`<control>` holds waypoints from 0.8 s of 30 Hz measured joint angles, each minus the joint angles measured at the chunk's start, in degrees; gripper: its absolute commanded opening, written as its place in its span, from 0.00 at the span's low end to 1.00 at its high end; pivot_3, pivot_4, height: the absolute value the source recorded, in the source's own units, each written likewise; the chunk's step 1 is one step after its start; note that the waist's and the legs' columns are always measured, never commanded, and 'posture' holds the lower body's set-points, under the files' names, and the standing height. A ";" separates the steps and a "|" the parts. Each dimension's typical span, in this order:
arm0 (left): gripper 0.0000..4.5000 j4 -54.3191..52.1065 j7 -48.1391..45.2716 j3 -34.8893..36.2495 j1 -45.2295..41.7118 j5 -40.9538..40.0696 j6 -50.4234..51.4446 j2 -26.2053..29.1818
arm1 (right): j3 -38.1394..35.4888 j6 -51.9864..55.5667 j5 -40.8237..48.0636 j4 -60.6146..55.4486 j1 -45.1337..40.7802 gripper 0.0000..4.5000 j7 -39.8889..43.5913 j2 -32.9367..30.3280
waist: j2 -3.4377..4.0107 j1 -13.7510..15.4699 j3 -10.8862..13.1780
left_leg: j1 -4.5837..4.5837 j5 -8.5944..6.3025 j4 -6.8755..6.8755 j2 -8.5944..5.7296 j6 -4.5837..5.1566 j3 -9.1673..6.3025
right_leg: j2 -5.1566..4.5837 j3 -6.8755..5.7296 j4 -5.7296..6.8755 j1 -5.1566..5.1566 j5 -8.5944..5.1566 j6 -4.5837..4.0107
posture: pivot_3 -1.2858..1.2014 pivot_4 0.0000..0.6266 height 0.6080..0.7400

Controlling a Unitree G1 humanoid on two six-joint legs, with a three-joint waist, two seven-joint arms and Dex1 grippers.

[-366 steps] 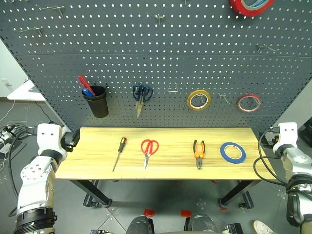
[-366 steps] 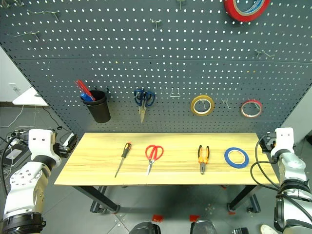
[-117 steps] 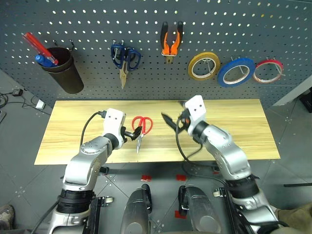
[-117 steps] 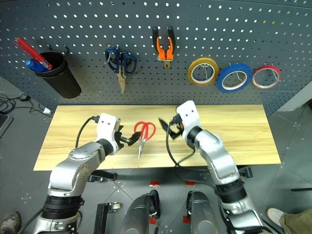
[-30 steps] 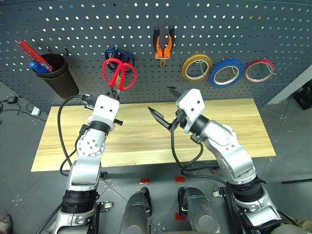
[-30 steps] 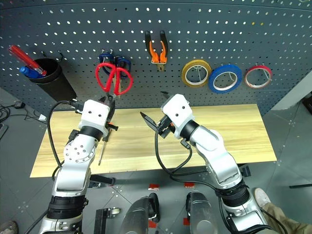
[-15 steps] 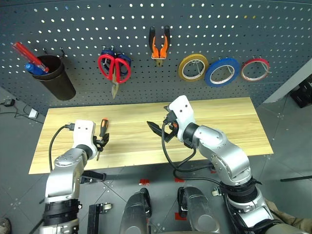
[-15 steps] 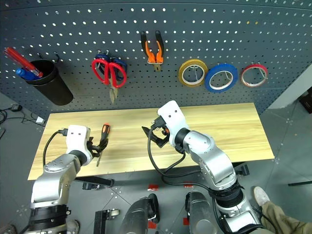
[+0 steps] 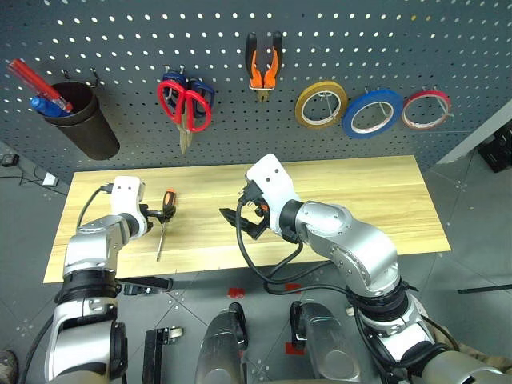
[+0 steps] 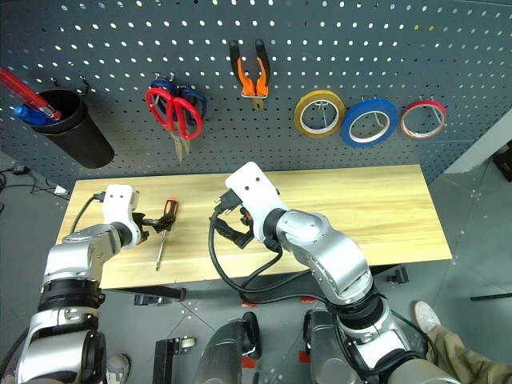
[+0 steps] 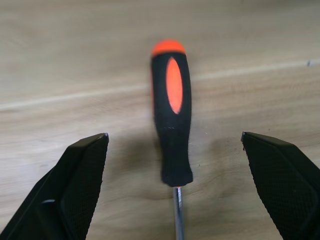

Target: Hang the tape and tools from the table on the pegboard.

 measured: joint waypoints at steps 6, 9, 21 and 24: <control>1.00 10.87 -1.38 -3.45 -6.44 2.68 -4.65 0.26 | 2.16 -1.82 3.75 -2.06 -2.11 1.00 5.33 -2.74 | 0.00 0.00 0.58 | -0.03 -0.01 0.00 -0.01 0.01 0.05 | -0.01 0.03 -0.02 -0.03 0.00 0.00 | 0.41 0.65 1.00; 0.91 14.21 -1.55 -4.55 -8.41 3.67 -6.74 0.30 | 2.86 -3.21 4.07 -2.69 -2.30 1.00 6.73 -4.63 | 0.01 -0.04 0.60 | -0.02 -0.01 0.00 -0.02 0.01 0.06 | -0.03 0.04 -0.02 -0.03 -0.01 0.01 | 0.40 0.65 1.00; 0.17 8.78 -4.85 -4.63 -2.04 3.76 -10.52 2.36 | 4.47 -10.09 3.01 0.37 -2.99 1.00 8.06 -8.28 | -0.27 -1.04 0.28 | -0.07 0.02 0.02 -0.01 -0.03 0.06 | -0.05 -0.03 0.01 -0.03 0.01 -0.01 | 0.41 0.42 1.00; 0.17 0.86 -5.72 -4.22 4.03 3.01 -10.09 3.81 | 4.38 -12.29 1.93 1.85 -3.69 1.00 8.56 -9.14 | -0.47 -1.43 -0.08 | -0.13 0.02 0.02 0.00 -0.04 0.04 | -0.05 -0.07 0.02 -0.05 0.02 -0.01 | 0.41 0.36 1.00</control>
